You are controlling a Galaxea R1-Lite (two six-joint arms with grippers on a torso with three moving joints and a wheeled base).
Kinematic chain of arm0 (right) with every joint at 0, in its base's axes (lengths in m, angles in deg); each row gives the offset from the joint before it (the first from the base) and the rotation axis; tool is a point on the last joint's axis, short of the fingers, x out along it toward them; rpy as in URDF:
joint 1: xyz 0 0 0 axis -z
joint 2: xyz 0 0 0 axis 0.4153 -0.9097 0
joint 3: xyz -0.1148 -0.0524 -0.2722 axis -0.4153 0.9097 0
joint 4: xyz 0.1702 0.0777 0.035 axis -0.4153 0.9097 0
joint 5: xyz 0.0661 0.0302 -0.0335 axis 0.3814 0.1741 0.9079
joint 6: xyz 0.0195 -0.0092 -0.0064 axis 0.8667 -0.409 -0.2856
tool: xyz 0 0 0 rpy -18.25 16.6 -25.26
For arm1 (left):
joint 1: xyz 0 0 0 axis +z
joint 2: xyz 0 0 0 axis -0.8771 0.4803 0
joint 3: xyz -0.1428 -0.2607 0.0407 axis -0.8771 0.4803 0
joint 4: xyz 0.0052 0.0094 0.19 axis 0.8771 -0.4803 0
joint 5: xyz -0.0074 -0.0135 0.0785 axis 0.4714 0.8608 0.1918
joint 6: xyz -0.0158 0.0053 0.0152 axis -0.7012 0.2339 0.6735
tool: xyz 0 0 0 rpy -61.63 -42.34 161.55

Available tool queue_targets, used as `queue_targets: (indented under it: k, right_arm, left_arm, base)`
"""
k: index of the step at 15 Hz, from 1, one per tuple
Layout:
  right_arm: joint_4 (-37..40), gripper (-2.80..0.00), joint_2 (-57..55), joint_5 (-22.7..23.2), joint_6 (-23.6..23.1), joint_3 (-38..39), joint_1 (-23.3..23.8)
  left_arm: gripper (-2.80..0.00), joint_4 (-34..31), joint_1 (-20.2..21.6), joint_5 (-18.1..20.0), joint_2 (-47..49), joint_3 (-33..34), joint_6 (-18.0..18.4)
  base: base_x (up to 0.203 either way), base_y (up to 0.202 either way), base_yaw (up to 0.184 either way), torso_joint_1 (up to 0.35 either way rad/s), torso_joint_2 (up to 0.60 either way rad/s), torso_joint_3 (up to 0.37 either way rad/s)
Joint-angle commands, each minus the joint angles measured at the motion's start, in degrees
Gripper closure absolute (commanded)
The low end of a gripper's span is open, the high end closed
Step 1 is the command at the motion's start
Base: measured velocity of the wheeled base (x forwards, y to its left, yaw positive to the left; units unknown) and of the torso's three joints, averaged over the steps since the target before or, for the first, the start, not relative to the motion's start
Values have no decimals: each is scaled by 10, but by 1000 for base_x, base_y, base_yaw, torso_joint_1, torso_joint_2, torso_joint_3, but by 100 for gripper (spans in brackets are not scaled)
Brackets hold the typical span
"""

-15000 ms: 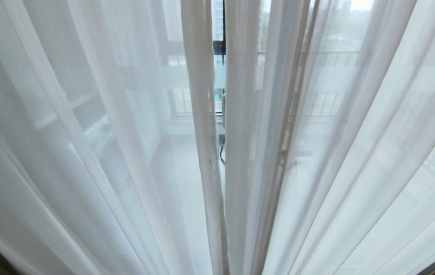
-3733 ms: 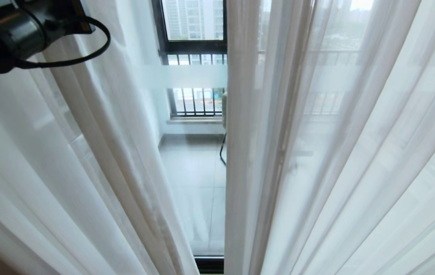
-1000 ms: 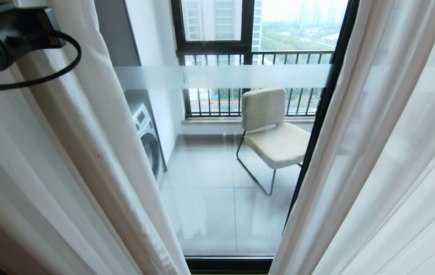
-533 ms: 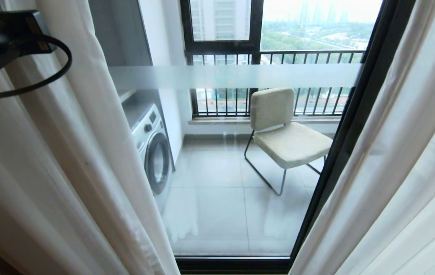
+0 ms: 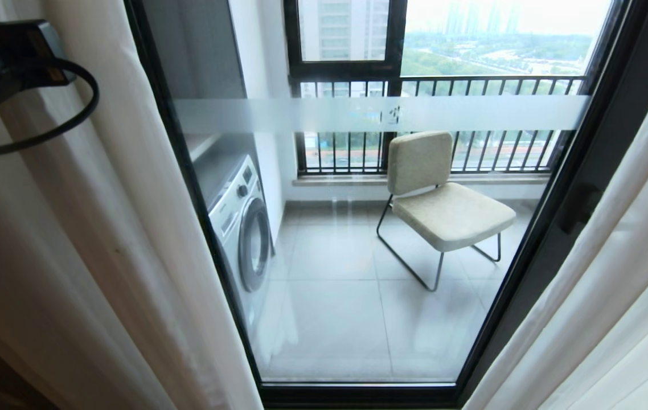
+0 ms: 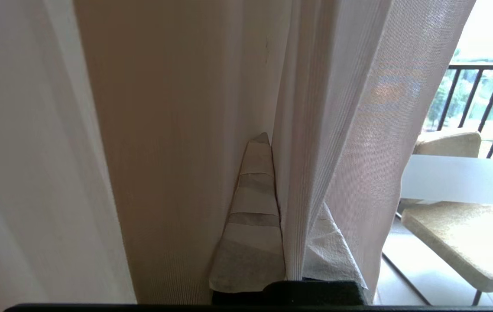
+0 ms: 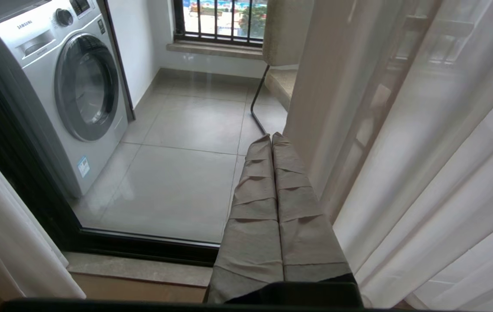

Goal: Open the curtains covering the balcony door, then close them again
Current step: Pull the inner curtains open on both sides

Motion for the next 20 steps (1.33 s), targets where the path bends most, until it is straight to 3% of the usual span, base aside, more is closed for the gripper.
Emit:
queue_targets:
  k: [1,10,16,20]
  right_arm:
    - [0,0,0,1,0,0,0]
    - [0,0,0,1,0,0,0]
    - [0,0,0,1,0,0,0]
    - [-1,0,0,1,0,0,0]
  left_arm:
    - [0,0,0,-1,0,2,0]
    - [0,-1,4,-1,-6,2,-11]
    - [0,0,12,2,-6,1,-13]
    - [0,-1,41,4,-17,2,-14]
  base:
    - [0,190,0,-2,2,0]
    - [0,179,-2,1,2,3]
    - [0,0,0,0,0,0]
    - [0,0,0,0,0,0]
